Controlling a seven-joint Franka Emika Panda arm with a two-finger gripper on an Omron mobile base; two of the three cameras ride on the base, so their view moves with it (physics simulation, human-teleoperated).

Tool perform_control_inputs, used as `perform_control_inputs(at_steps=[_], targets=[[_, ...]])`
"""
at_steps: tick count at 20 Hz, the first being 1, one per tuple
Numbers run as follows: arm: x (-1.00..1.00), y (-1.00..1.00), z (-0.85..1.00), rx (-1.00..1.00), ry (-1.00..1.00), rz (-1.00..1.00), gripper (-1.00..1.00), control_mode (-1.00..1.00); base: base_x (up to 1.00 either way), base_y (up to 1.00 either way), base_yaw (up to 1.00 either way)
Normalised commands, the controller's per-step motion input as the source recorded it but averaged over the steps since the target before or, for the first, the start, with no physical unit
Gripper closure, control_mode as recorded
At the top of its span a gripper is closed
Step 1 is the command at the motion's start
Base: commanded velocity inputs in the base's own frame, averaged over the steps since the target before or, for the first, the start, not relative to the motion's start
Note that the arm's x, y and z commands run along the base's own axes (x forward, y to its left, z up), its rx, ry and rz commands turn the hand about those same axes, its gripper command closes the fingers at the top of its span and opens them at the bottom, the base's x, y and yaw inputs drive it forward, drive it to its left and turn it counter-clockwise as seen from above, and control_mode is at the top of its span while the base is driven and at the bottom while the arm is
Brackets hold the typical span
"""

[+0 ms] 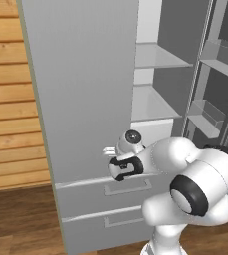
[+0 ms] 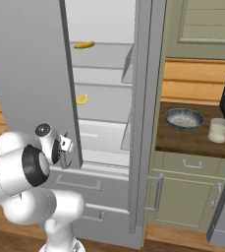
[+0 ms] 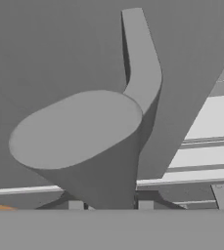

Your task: Grab a lemon wedge from the fridge and one ice cube from the ice bowl, and put them in the glass of lemonade.

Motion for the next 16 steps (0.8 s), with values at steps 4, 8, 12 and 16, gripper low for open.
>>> perform_control_inputs(at_steps=[4, 8, 12, 16], targets=[[-0.06, 0.2, 0.06, 0.0, 0.0, 0.02, 1.0, -1.0, 0.0, 0.0, 0.0], [-0.22, 0.35, 0.14, 0.0, 0.0, 0.05, 1.0, -1.0, 0.0, 0.0, 0.0], [-0.51, 0.48, 0.1, 0.0, 0.0, 0.09, 1.0, -1.0, 0.0, 0.0, 0.0], [-0.91, 0.61, 0.28, 0.0, 0.0, 0.1, 1.0, -1.0, 0.0, 0.0, 0.0]])
